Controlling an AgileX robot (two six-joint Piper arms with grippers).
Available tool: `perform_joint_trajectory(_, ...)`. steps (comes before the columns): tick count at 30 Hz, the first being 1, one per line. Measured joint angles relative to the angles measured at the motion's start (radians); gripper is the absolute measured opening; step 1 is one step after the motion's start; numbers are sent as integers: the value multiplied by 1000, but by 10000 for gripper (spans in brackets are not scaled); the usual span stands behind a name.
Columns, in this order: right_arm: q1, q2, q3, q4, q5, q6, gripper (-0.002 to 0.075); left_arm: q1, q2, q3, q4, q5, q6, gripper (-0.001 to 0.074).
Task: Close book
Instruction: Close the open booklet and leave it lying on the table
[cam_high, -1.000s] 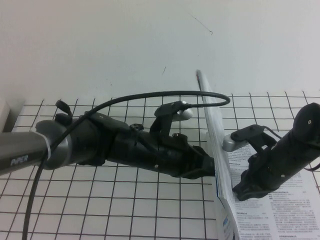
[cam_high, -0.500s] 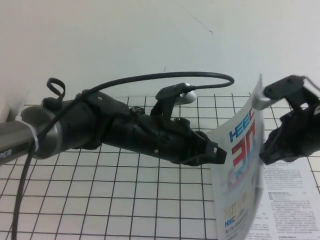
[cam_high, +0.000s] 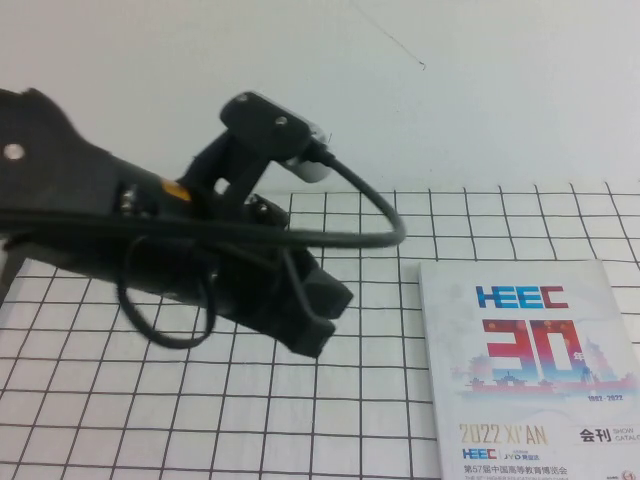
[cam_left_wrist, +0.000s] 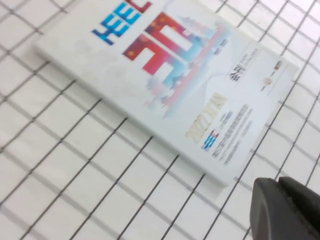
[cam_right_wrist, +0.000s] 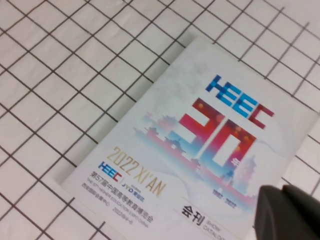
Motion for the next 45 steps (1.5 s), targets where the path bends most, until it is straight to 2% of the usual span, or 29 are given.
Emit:
perform_joint_trajectory(8, 0, -370, 172, -106, 13, 100, -3, 0, -282, 17, 251, 29, -195, -4)
perform_joint_trajectory(15, 0, -588, 314, -161, -102, 117, -3, 0, -487, 186, 357, -62, -272, -4)
perform_joint_trajectory(22, 0, -595, 448, -197, -229, 119, -3, 0, -531, 399, 371, -384, -292, -4)
perform_joint_trajectory(27, 0, -595, 471, -173, -233, 119, -3, 0, -513, 438, 371, -505, -293, -4)
perform_joint_trajectory(45, 0, -595, 471, -141, -240, 123, -3, 0, -494, 438, 371, -526, -293, -4)
